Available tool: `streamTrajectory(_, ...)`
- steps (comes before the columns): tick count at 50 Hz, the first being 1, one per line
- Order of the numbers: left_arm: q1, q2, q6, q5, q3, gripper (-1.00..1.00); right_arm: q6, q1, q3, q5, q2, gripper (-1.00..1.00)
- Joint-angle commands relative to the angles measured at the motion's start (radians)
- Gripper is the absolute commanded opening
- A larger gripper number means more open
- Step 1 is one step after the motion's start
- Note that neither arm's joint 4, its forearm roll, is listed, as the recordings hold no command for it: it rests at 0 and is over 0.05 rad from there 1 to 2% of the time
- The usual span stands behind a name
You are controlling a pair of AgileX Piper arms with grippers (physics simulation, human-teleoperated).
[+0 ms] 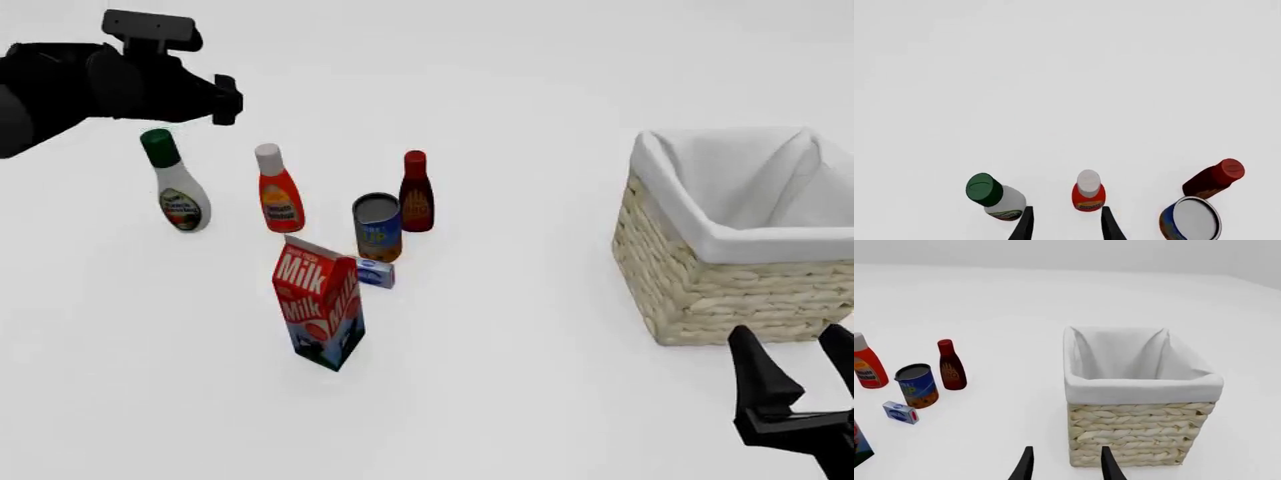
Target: Pick the ketchup and place it in the basket.
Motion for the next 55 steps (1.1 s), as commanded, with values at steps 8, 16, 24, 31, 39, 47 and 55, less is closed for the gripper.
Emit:
streamTrajectory(8,-0.020,0.123,-0.001,0.019,-0.111,1.00,0.002,-0.001,0.000,-0.050,0.065,1.00)
streamTrajectory(16,-0.023,0.165,0.001,0.018,-0.145,1.00,0.006,-0.001,0.000,-0.066,0.086,1.00)
streamTrajectory(24,-0.027,0.200,0.012,-0.010,-0.147,1.00,0.013,-0.003,0.000,-0.084,0.107,1.00)
streamTrajectory(31,-0.027,0.230,0.009,-0.011,-0.174,1.00,0.012,-0.008,0.000,-0.080,0.100,1.00)
streamTrajectory(39,-0.034,0.260,0.001,-0.007,-0.204,1.00,0.009,-0.006,0.000,-0.108,0.135,1.00)
streamTrajectory(47,-0.039,0.284,-0.008,-0.017,-0.206,1.00,0.009,-0.006,0.000,-0.125,0.157,1.00)
streamTrajectory(55,-0.046,0.301,-0.025,-0.022,-0.209,1.00,0.007,-0.007,0.000,-0.143,0.180,1.00)
